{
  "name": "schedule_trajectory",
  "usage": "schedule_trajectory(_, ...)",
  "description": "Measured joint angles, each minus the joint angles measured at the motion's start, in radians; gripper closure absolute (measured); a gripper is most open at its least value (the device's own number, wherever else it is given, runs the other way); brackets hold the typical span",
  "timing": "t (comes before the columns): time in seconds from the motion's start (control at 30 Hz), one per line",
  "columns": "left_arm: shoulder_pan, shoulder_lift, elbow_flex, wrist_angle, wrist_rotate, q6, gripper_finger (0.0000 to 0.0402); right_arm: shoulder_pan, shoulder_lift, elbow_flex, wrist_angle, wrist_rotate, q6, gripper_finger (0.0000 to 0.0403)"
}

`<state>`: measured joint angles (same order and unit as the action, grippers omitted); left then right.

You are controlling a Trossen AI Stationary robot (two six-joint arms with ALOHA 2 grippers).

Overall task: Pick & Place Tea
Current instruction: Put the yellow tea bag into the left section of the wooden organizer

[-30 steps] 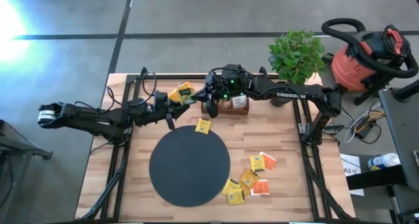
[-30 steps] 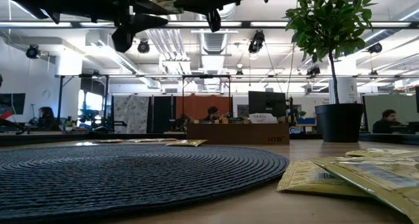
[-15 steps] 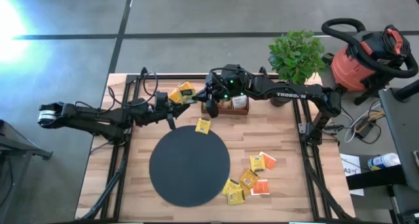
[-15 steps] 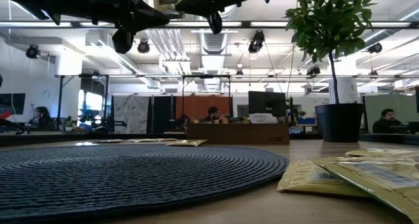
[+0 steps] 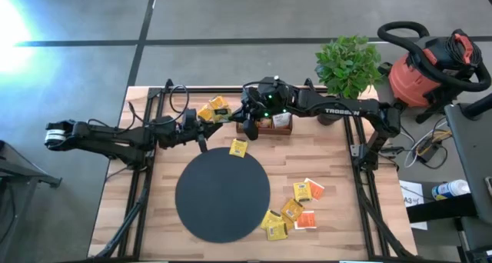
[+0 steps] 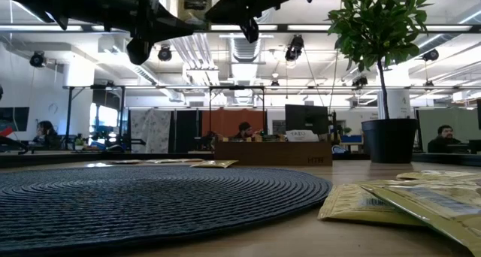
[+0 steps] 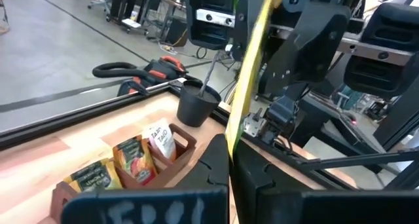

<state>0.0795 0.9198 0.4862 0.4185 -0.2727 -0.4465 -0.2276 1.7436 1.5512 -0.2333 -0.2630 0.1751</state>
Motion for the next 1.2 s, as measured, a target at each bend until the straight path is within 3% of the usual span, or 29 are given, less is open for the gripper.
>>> schedule_trajectory(0.27, 0.000, 0.000, 0.000, -0.065, -0.009, 0.020, 0.0401, -0.023, 0.000, 0.064, -0.165, 0.001, -0.095, 0.0291)
schedule_trajectory(0.5, 0.000, 0.000, 0.000, -0.127, 0.024, 0.114, 0.0401, -0.087, 0.005, 0.238, -0.313, 0.003, -0.263, 0.0250)
schedule_trajectory(0.67, 0.000, 0.001, 0.001, -0.124, 0.033, 0.175, 0.0401, -0.111, 0.075, 0.382, -0.473, -0.035, -0.262, 0.0241)
schedule_trajectory(0.9, 0.002, 0.064, 0.034, -0.122, 0.040, 0.206, 0.0401, -0.103, 0.186, 0.529, -0.559, -0.125, -0.204, 0.0241)
schedule_trajectory(1.2, 0.042, 0.163, 0.052, -0.110, 0.079, 0.209, 0.0401, -0.096, 0.270, 0.702, -0.798, -0.135, -0.246, 0.0241)
